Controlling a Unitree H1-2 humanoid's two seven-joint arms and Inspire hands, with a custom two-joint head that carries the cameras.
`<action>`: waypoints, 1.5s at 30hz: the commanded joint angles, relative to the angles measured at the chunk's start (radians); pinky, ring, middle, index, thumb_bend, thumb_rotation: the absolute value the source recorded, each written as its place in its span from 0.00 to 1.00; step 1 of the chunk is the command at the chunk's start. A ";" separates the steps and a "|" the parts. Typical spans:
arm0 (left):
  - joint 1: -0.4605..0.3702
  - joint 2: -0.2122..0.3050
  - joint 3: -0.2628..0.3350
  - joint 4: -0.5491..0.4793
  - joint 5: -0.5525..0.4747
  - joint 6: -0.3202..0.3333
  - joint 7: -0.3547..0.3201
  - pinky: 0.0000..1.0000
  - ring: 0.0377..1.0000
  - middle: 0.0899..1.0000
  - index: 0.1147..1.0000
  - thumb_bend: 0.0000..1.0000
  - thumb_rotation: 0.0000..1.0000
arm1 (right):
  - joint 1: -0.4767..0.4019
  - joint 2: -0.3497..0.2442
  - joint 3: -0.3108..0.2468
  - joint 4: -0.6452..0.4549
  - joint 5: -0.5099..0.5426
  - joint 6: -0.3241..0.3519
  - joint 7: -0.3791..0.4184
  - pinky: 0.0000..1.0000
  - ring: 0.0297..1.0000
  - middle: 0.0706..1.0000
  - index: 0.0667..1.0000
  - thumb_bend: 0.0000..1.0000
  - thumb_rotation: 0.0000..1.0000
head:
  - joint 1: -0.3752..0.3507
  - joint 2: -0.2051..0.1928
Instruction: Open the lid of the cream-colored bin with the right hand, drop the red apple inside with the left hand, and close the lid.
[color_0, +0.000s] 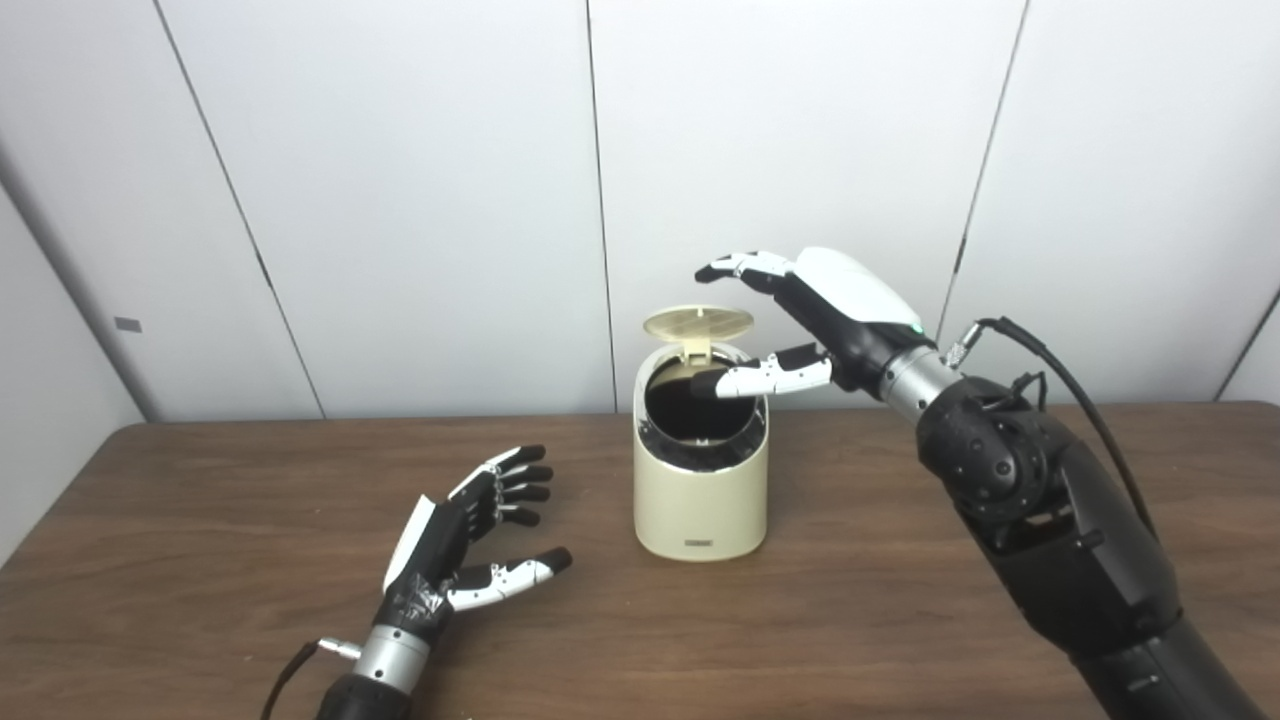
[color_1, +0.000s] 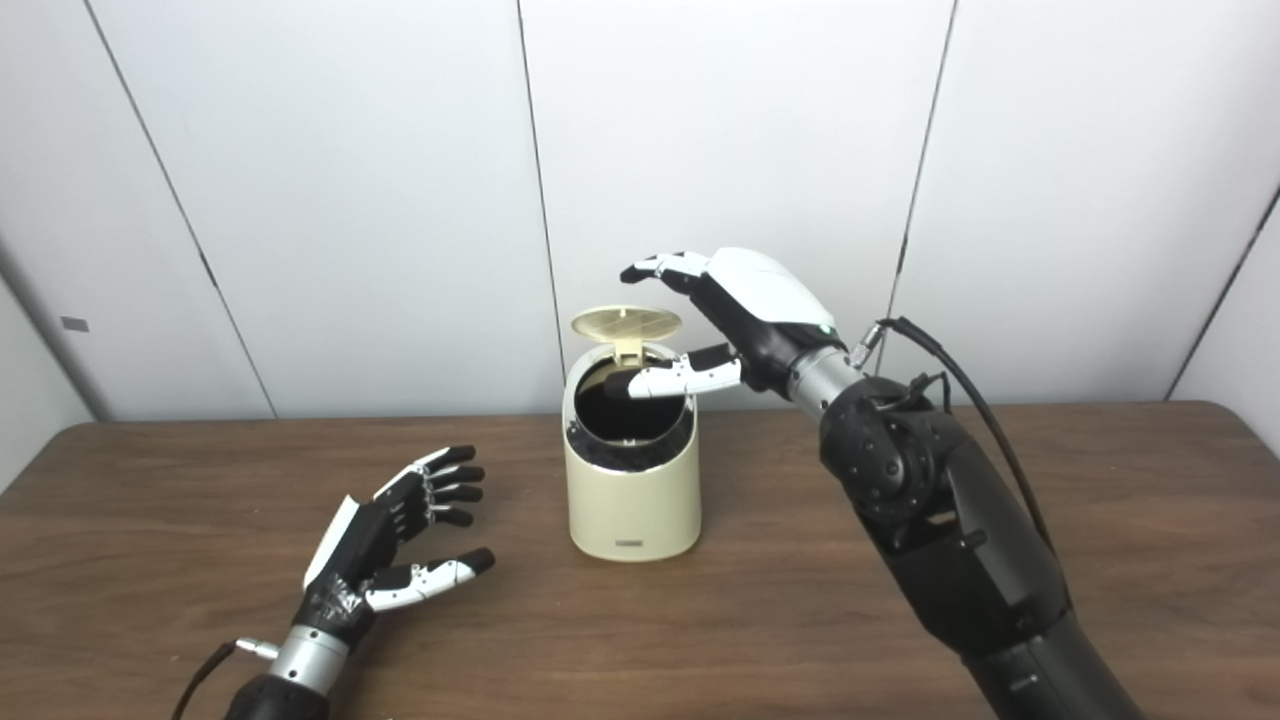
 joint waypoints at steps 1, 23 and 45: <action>0.031 -0.027 -0.009 0.033 0.003 -0.019 0.002 0.66 0.74 0.76 0.84 0.72 0.13 | -0.054 -0.014 -0.002 -0.015 -0.004 -0.042 -0.004 0.90 0.95 0.84 0.79 0.69 0.64 | 0.000 0.003; 0.038 -0.040 -0.009 0.002 0.011 0.004 0.011 0.66 0.73 0.75 0.83 0.73 0.10 | 0.053 -0.046 -0.003 -0.096 0.012 -0.178 0.022 0.89 0.85 0.67 0.71 0.69 0.60 | 0.024 0.023; 0.037 -0.049 -0.004 -0.024 0.017 0.025 0.008 0.64 0.72 0.75 0.83 0.72 0.10 | 0.109 -0.045 0.002 -0.106 -0.014 -0.228 0.015 0.90 0.86 0.67 0.71 0.71 0.58 | 0.027 0.038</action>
